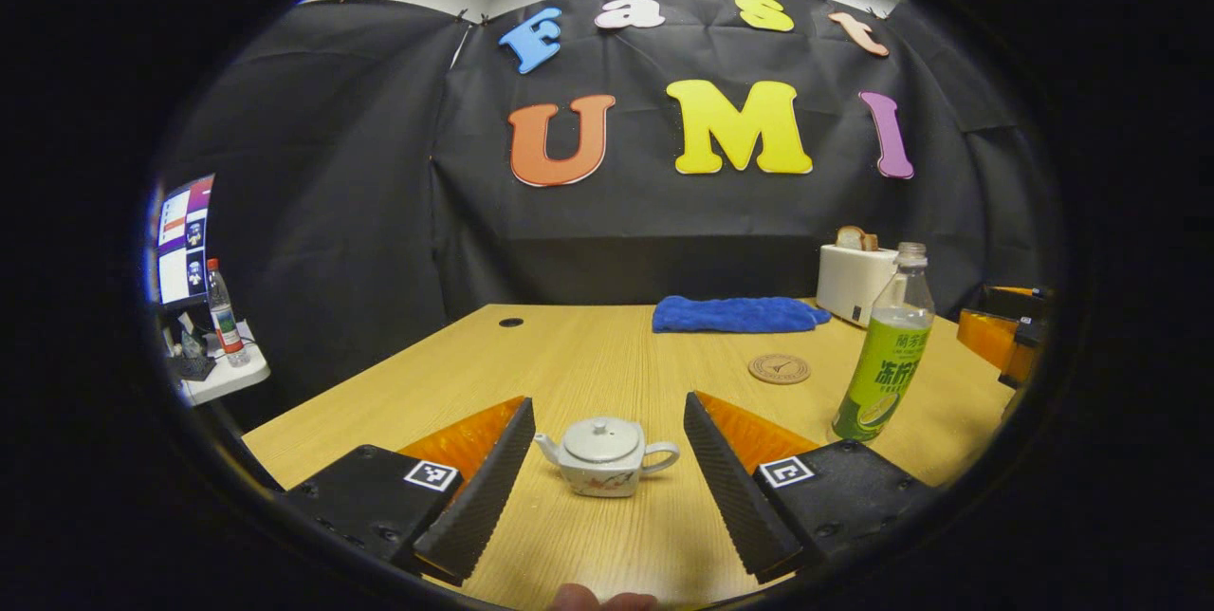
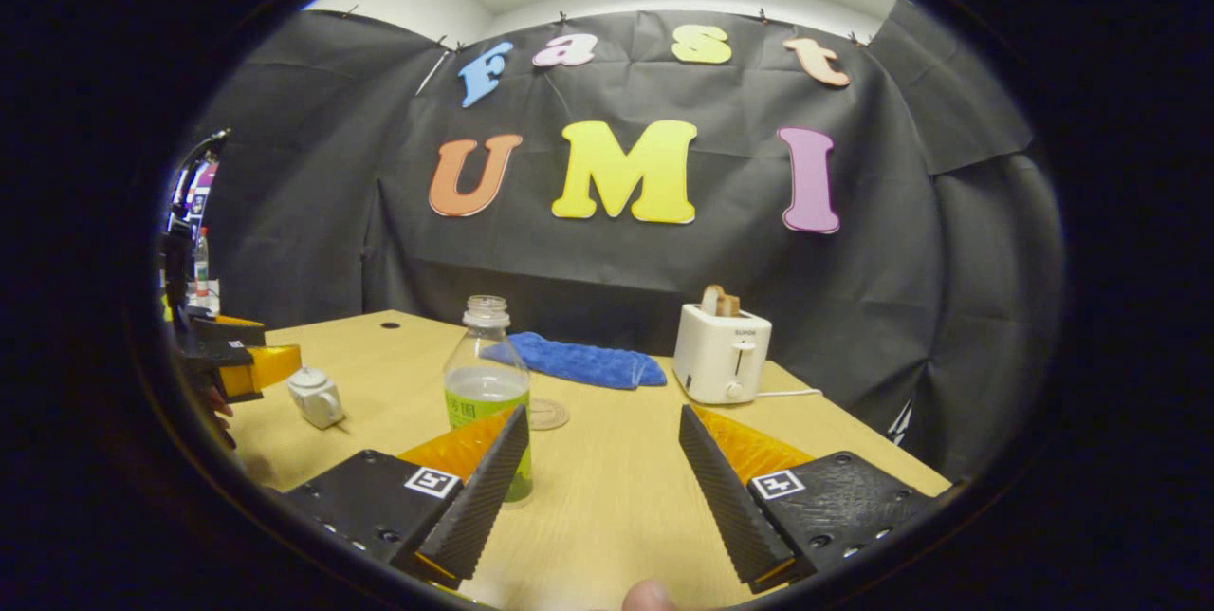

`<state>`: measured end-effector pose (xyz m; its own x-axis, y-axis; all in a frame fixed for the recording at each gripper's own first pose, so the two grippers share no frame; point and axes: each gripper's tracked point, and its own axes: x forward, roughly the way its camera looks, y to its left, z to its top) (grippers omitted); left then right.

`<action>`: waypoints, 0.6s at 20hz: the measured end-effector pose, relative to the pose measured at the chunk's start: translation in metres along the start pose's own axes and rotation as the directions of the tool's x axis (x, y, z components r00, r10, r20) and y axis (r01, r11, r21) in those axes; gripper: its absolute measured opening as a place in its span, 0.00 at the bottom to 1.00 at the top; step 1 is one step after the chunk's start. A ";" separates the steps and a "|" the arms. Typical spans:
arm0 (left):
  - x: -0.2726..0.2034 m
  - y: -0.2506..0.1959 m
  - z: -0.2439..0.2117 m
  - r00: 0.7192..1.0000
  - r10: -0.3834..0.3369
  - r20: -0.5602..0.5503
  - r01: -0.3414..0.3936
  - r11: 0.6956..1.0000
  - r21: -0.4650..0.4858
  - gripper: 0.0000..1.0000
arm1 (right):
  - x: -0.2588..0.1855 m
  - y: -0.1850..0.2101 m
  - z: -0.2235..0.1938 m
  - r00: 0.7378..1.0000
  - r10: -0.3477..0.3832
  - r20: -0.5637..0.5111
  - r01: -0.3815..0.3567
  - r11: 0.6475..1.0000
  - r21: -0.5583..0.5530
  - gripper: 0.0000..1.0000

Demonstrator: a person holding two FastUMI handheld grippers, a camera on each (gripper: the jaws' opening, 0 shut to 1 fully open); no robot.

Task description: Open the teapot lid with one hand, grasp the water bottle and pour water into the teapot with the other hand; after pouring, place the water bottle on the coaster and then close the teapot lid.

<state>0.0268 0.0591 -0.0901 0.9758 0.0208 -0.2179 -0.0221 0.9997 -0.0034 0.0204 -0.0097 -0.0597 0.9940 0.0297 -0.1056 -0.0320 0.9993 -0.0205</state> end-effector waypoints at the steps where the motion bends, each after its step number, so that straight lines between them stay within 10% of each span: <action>1: 0.007 0.000 -0.003 1.000 -0.003 -0.016 0.003 1.000 -0.003 0.96 | 0.001 -0.003 -0.001 1.000 -0.008 0.000 0.008 1.000 -0.003 0.96; 12: 0.048 0.011 -0.027 0.988 0.010 -0.156 -0.010 1.000 0.002 0.39 | 0.003 -0.009 -0.008 1.000 -0.025 -0.012 0.024 0.998 -0.063 0.96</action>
<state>0.0671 0.0713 -0.1267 0.9295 0.0297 -0.3676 -0.0314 0.9995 0.0012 0.0232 -0.0192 -0.0675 0.9931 0.0047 -0.1170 -0.0148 0.9962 -0.0853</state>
